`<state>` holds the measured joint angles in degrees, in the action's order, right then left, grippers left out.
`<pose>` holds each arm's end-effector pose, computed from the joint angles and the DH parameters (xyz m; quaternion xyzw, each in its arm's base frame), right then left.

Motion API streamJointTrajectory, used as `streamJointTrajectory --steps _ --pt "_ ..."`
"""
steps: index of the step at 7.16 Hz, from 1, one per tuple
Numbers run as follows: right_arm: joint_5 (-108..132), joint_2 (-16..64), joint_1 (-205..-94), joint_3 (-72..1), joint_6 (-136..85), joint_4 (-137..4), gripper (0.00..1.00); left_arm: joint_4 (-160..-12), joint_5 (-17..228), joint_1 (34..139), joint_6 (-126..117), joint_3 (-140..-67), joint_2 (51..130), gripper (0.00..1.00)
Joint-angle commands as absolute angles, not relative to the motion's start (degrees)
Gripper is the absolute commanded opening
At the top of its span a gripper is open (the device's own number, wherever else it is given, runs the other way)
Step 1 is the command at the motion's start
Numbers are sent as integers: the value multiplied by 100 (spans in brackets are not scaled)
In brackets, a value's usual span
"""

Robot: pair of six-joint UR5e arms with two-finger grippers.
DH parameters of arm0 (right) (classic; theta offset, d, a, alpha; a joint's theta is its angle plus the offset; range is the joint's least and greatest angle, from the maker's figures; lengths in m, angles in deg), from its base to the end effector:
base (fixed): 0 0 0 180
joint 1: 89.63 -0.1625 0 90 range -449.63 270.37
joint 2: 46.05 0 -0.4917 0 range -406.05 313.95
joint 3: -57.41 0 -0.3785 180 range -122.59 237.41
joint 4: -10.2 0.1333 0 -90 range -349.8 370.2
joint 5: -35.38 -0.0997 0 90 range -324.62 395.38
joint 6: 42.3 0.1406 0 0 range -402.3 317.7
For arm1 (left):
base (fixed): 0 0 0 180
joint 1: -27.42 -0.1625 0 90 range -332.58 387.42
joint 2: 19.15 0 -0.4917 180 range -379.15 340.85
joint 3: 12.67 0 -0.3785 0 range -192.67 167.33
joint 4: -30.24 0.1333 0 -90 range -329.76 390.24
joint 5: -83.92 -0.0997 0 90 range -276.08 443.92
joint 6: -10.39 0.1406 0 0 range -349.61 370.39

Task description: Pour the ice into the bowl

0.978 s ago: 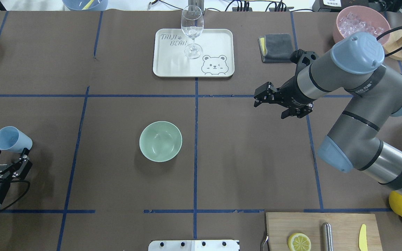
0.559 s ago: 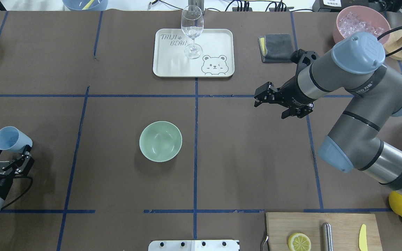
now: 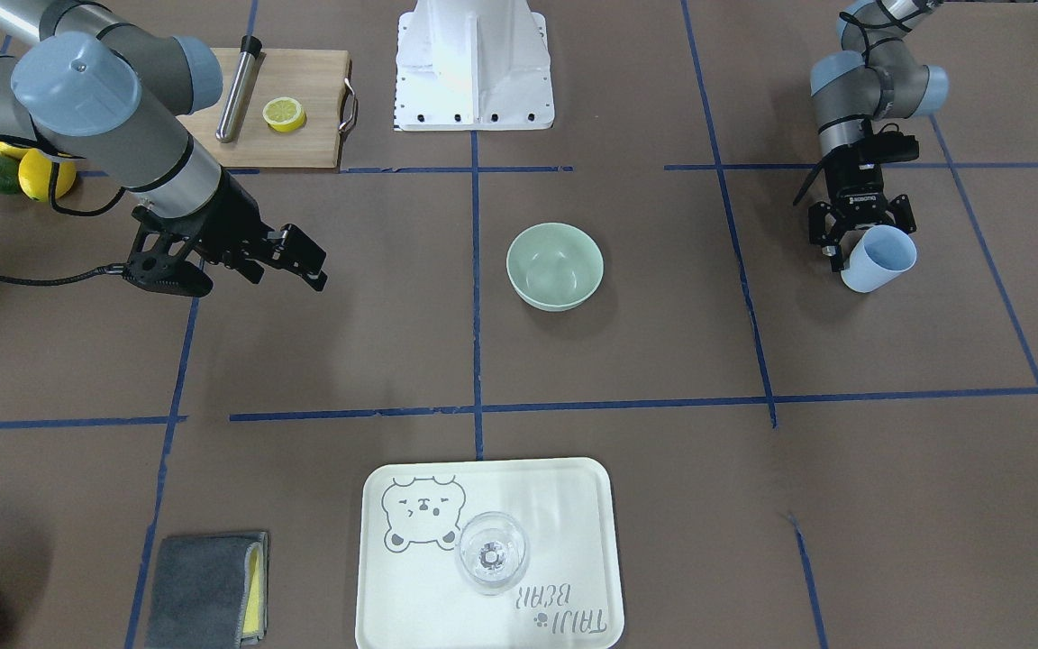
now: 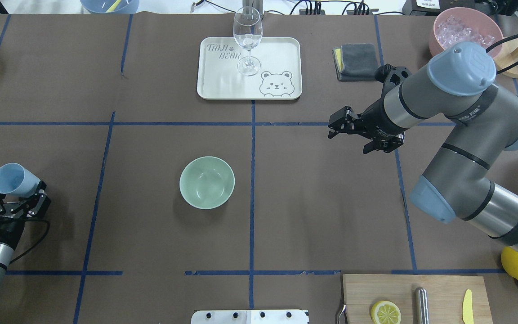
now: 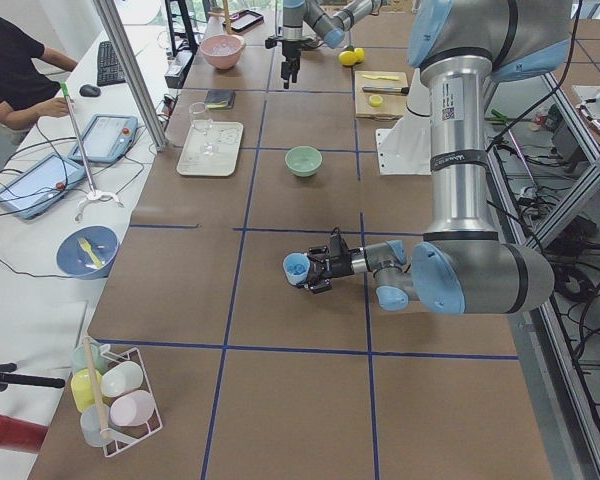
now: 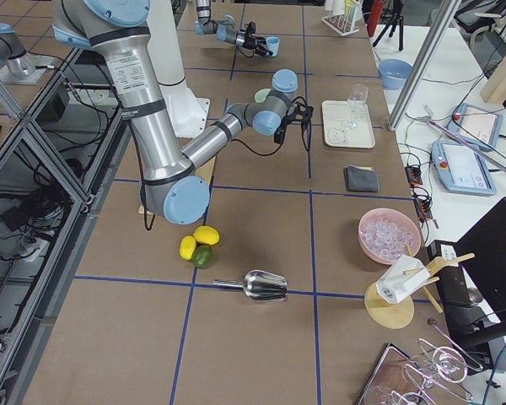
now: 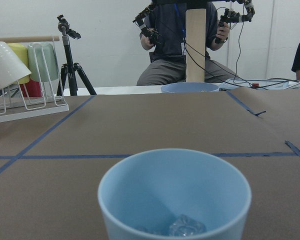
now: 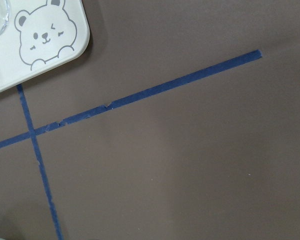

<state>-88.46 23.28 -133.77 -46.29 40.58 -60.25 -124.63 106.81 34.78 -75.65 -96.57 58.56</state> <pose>-0.4203 -0.4845 0.3971 -0.0463 -0.5033 0.1456 0.8505 0.3262 -0.3071 0.7277 0.5378 0.2771 -0.2407 0.7589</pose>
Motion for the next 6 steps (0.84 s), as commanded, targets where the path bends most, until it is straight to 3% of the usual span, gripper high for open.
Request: streamJointTrajectory --steps 1,5,6 --pt "-8846 2330 -13375 -4613 4049 -6020 100 -12463 10721 3586 -7513 -9512 5916 100" --pt "-8846 2321 -13375 -4630 4058 -6020 100 -12463 10844 3665 -7478 -9493 6021 99" --pt "-8846 2321 -13375 -4630 4058 -6020 100 -12463 10844 3665 -7478 -9485 6030 81"
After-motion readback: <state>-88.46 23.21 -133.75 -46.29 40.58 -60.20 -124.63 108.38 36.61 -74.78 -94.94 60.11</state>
